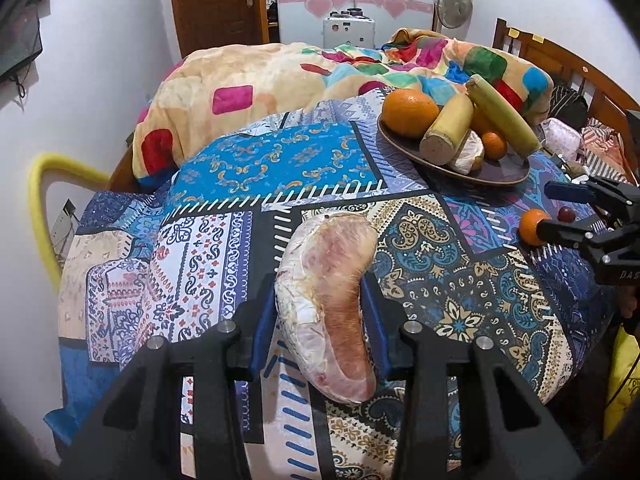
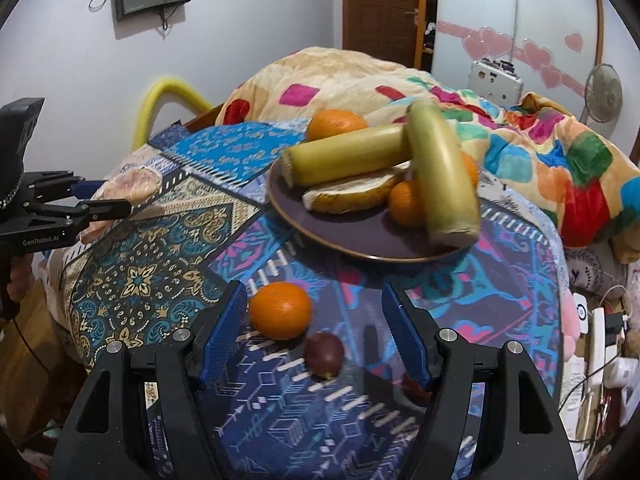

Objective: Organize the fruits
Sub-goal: 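Hold the pomelo segment in the left tool while the right tool grasps a tangerine, then carry the pomelo segment onto the plate with the left tool while the right tool places the tangerine there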

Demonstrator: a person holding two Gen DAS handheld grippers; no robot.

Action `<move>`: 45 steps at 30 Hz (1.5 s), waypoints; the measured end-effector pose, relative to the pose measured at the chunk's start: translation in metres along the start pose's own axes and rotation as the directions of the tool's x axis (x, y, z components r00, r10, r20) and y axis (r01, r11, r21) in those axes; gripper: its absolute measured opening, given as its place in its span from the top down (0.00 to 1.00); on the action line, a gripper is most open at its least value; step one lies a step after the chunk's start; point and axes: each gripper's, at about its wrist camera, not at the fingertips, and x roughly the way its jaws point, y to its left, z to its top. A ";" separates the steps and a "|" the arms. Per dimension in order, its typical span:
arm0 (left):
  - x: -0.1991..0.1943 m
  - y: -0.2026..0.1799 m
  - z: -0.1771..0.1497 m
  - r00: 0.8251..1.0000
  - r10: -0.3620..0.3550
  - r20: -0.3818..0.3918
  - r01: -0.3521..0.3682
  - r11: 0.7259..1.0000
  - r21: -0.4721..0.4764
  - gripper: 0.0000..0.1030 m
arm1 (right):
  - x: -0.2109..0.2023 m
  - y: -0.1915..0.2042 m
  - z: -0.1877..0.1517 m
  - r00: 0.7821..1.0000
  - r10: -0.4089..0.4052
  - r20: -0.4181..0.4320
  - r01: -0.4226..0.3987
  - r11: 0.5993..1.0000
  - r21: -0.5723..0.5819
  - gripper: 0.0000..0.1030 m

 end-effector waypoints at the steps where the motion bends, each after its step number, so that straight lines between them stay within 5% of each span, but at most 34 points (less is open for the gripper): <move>1: 0.000 0.000 -0.001 1.000 0.002 0.000 -0.002 1.000 -0.001 0.60 | 0.002 0.001 0.000 1.000 0.002 -0.006 -0.002 1.000 -0.003 0.38; 8: -0.001 -0.002 -0.002 1.000 -0.009 0.005 0.009 1.000 0.000 0.60 | 0.012 0.006 -0.001 0.996 0.068 -0.054 -0.069 0.998 -0.005 0.70; 27: -0.010 -0.081 0.060 0.985 -0.123 0.121 0.115 0.991 0.074 0.60 | -0.040 -0.049 0.007 0.996 -0.049 0.070 0.043 0.995 0.093 0.70; 45: 0.050 -0.130 0.131 0.981 -0.151 0.124 0.145 0.988 0.056 0.60 | -0.046 -0.080 0.022 0.986 -0.090 0.142 0.078 0.993 0.087 0.70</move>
